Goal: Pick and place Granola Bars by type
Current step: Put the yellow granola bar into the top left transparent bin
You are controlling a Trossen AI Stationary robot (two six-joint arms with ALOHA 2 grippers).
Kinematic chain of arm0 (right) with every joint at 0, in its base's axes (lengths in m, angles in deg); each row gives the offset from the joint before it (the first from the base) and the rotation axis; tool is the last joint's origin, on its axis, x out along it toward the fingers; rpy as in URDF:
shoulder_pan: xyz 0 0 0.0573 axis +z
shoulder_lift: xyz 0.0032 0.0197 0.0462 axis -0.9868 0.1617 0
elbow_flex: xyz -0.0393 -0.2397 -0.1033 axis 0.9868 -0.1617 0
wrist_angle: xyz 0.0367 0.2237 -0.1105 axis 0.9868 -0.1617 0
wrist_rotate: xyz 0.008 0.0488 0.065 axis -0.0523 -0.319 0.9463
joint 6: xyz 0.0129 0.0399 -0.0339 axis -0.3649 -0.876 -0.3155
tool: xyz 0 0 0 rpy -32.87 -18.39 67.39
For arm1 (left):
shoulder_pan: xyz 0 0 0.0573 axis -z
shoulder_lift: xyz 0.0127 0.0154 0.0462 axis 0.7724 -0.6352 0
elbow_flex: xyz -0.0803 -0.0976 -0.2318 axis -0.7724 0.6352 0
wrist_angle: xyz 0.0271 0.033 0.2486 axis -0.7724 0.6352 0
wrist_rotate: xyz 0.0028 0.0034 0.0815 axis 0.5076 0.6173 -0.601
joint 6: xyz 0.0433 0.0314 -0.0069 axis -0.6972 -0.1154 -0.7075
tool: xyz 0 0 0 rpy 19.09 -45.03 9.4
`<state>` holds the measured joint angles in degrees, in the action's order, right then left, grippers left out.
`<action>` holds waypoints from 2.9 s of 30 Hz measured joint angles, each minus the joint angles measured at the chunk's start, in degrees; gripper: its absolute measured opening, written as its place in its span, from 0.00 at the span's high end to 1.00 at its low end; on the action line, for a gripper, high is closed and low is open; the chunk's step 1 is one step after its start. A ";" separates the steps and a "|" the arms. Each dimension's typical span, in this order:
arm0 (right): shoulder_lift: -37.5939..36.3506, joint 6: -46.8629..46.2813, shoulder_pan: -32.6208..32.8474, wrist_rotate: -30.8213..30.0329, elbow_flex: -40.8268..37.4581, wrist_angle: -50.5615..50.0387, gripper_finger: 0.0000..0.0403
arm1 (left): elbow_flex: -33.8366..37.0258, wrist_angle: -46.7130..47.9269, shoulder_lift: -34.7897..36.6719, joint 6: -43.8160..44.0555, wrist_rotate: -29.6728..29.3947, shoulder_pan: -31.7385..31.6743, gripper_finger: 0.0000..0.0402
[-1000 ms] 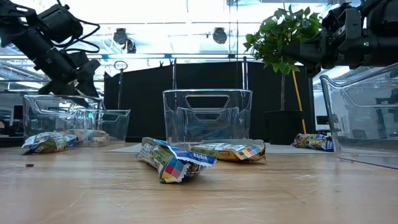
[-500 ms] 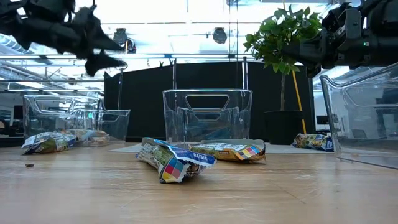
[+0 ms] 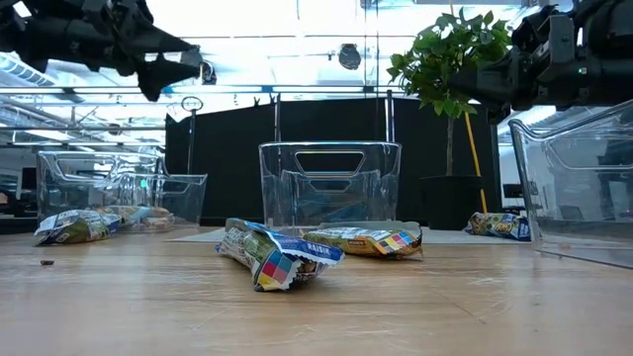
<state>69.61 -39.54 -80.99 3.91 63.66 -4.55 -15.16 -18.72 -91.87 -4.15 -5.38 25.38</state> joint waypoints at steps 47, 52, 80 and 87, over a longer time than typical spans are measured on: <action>-0.17 -1.28 0.02 0.00 -0.07 -0.79 0.99 | 9.46 17.69 30.23 2.48 -30.29 -4.42 0.37; -0.17 -1.25 0.02 0.00 -0.07 -0.76 0.99 | 9.58 17.32 30.23 2.56 -26.75 -4.42 0.37; -0.17 -1.27 0.01 1.63 0.00 -0.86 0.99 | 19.65 4.03 27.79 2.49 -18.27 2.84 0.37; -0.16 -1.32 0.02 3.02 0.00 -0.88 0.99 | 19.65 4.07 24.01 2.23 -18.64 10.10 0.37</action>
<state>69.44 -40.86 -80.97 6.93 63.66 -5.43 4.49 -14.65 -67.86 -1.92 -24.02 35.48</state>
